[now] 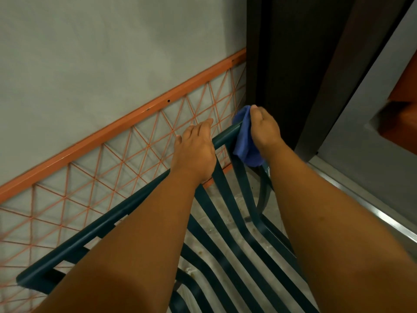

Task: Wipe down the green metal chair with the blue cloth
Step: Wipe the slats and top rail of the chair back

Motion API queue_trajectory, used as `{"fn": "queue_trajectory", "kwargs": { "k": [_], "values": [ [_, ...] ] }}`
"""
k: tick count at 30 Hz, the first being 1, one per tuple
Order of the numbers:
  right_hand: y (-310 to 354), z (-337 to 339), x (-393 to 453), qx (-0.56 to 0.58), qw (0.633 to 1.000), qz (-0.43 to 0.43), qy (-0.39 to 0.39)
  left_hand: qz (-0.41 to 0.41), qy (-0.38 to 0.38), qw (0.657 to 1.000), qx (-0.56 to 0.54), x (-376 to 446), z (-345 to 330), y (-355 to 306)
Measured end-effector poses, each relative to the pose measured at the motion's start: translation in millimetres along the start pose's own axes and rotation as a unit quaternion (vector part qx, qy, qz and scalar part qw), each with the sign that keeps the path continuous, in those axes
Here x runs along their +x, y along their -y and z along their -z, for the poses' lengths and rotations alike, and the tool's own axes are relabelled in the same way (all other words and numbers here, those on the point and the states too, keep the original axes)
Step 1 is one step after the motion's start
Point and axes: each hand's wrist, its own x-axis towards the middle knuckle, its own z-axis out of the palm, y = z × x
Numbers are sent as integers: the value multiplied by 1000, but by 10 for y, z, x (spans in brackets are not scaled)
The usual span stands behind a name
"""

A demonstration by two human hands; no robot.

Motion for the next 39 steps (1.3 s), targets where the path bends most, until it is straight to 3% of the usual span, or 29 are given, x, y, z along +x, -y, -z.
{"fn": "queue_trajectory", "kwargs": {
  "k": [3,6,8,10,14,21,25,27,30,33,35,39],
  "values": [
    [-40,37,-50,58,997,-7,52,3,2,1000,-1,3,5,-8],
    [22,82,21,33,989,-132,54,1,1,1000,0,3,9,-1],
    [61,79,91,32,986,-163,34,1,1,1000,-1,6,14,-9],
    [13,17,46,31,994,-104,9,1,0,1000,0,7,9,-14],
    [-401,-127,-243,-37,993,111,-34,12,-3,1000,-2,10,-4,-14],
    [-642,-120,-278,-203,968,92,-111,8,-7,1000,12,29,-32,-12],
    [-389,-229,-239,-190,960,142,-151,11,-12,1000,10,32,-51,-5],
    [-370,-197,-229,-175,963,155,-134,11,-11,1000,8,29,-49,-7],
    [-337,-40,-236,-134,980,144,-40,11,-12,1000,4,31,-52,3],
    [-274,226,-233,-25,997,27,65,10,-10,1000,2,40,-56,14],
    [-214,357,-196,68,993,-38,89,8,-9,1000,4,34,-62,9],
    [47,261,-111,133,983,-43,115,10,-17,1000,6,28,-67,0]
  ]
}}
